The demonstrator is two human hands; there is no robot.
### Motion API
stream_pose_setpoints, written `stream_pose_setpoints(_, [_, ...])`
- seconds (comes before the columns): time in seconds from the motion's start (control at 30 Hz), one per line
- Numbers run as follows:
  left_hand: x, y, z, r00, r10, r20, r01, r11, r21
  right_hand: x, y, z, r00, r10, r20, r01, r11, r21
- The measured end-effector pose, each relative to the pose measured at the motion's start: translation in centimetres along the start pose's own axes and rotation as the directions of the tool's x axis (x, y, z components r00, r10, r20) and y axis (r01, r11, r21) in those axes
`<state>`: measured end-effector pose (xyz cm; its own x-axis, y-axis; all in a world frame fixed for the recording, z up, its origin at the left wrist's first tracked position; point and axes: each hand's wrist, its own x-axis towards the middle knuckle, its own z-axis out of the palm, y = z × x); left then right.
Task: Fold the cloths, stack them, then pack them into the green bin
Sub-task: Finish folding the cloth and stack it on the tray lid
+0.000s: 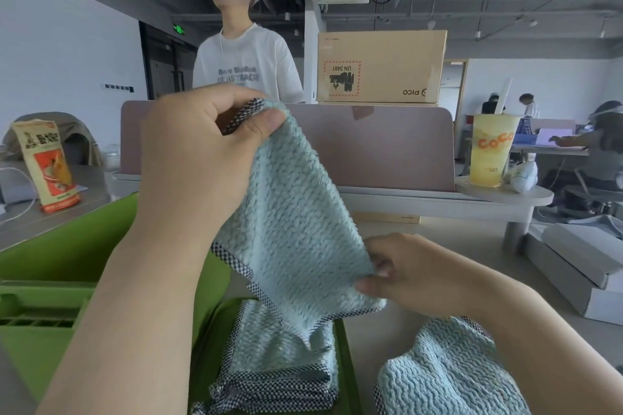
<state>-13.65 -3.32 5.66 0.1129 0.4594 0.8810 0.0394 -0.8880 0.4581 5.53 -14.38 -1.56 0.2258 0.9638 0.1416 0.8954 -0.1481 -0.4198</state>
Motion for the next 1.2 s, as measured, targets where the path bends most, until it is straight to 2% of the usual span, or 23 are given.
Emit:
stream_pose_setpoints(0.1, [-0.2, 1.2, 0.2, 0.996, 0.008, 0.091, 0.005, 0.990, -0.143, -1.3, -3.0, -1.2, 0.976, -0.156, -0.151, 0.199, 0.922, 0.332])
stream_pose_setpoints(0.17, [-0.5, 2.1, 0.7, 0.985, 0.015, 0.171, 0.023, 0.976, -0.218, -2.4, -5.2, -1.6, 0.954, -0.192, -0.229, 0.277, 0.857, 0.434])
stream_pose_setpoints(0.23, [-0.8, 2.7, 1.1, 0.976, 0.015, 0.216, 0.037, 0.971, -0.234, -3.2, -7.1, -1.4, 0.943, -0.209, -0.261, 0.312, 0.829, 0.464])
stream_pose_setpoints(0.3, [-1.0, 2.6, 1.5, 0.969, -0.008, 0.248, 0.065, 0.972, -0.225, -3.6, -8.0, -1.0, 0.940, -0.176, -0.290, 0.302, 0.827, 0.475])
stream_pose_setpoints(0.37, [-0.9, 2.3, 1.6, 0.960, -0.073, 0.271, 0.134, 0.967, -0.214, -3.9, -7.9, -1.0, 0.953, -0.118, -0.278, 0.262, 0.781, 0.567])
stream_pose_setpoints(0.43, [-1.0, 1.4, 1.8, 0.926, -0.203, 0.318, 0.279, 0.936, -0.214, -4.0, -8.1, -2.0, 0.991, -0.035, -0.127, 0.124, 0.578, 0.807])
stream_pose_setpoints(0.47, [-1.1, 0.7, 2.1, 0.882, -0.304, 0.360, 0.391, 0.898, -0.200, -3.7, -8.1, -2.6, 0.998, 0.008, -0.062, 0.050, 0.493, 0.869])
stream_pose_setpoints(0.5, [-1.2, -0.1, 2.2, 0.805, -0.425, 0.414, 0.529, 0.830, -0.177, -3.2, -8.0, -3.2, 0.997, 0.074, -0.026, -0.011, 0.470, 0.882])
stream_pose_setpoints(0.57, [-1.3, -0.5, 3.1, 0.573, -0.615, 0.542, 0.767, 0.635, -0.090, -3.3, -6.4, -3.7, 0.994, 0.113, 0.003, -0.048, 0.401, 0.915])
stream_pose_setpoints(0.6, [-1.7, -0.8, 3.3, 0.494, -0.603, 0.626, 0.810, 0.581, -0.080, -3.3, -6.0, -3.8, 0.987, 0.159, -0.008, -0.037, 0.282, 0.959])
stream_pose_setpoints(0.63, [-2.6, -1.3, 3.1, 0.490, -0.508, 0.709, 0.806, 0.573, -0.146, -3.3, -5.6, -4.0, 0.982, 0.187, 0.004, -0.051, 0.244, 0.969])
stream_pose_setpoints(0.67, [-3.5, -2.0, 2.8, 0.544, -0.482, 0.687, 0.801, 0.541, -0.255, -2.8, -5.4, -4.1, 0.973, 0.231, 0.018, -0.083, 0.279, 0.957])
stream_pose_setpoints(0.7, [-3.6, -2.4, 2.8, 0.580, -0.490, 0.650, 0.797, 0.504, -0.331, -2.4, -5.5, -4.3, 0.952, 0.305, 0.031, -0.116, 0.262, 0.958])
stream_pose_setpoints(0.73, [-3.6, -2.2, 2.9, 0.592, -0.473, 0.653, 0.784, 0.528, -0.327, -2.0, -5.5, -4.5, 0.918, 0.393, 0.048, -0.136, 0.200, 0.970])
stream_pose_setpoints(0.8, [-3.7, -1.5, 3.1, 0.584, -0.402, 0.705, 0.734, 0.634, -0.246, -2.5, -4.4, -4.2, 0.895, 0.445, 0.025, -0.091, 0.128, 0.988])
stream_pose_setpoints(0.87, [-3.8, -1.7, 4.8, 0.538, -0.313, 0.783, 0.736, 0.628, -0.254, -2.5, -3.9, -4.2, 0.877, 0.480, 0.018, -0.060, 0.073, 0.996])
stream_pose_setpoints(0.9, [-3.8, -1.7, 4.8, 0.513, -0.297, 0.806, 0.766, 0.583, -0.273, -2.4, -3.9, -4.3, 0.870, 0.493, 0.027, -0.063, 0.055, 0.996])
stream_pose_setpoints(0.97, [-2.9, -1.2, 4.9, 0.461, -0.365, 0.809, 0.791, 0.583, -0.188, -2.4, -3.9, -4.4, 0.867, 0.495, 0.049, -0.082, 0.044, 0.996])
stream_pose_setpoints(1.03, [-2.3, -0.2, 4.9, 0.445, -0.427, 0.787, 0.809, 0.568, -0.149, -2.2, -3.7, -4.2, 0.874, 0.481, 0.065, -0.096, 0.041, 0.995])
stream_pose_setpoints(1.13, [-2.5, -0.5, 4.7, 0.569, -0.413, 0.711, 0.734, 0.645, -0.212, -1.9, -3.6, -3.9, 0.891, 0.441, 0.104, -0.132, 0.033, 0.991])
stream_pose_setpoints(1.2, [-2.4, 0.0, 4.7, 0.610, -0.382, 0.694, 0.687, 0.691, -0.223, -1.7, -3.5, -3.8, 0.894, 0.436, 0.104, -0.134, 0.039, 0.990])
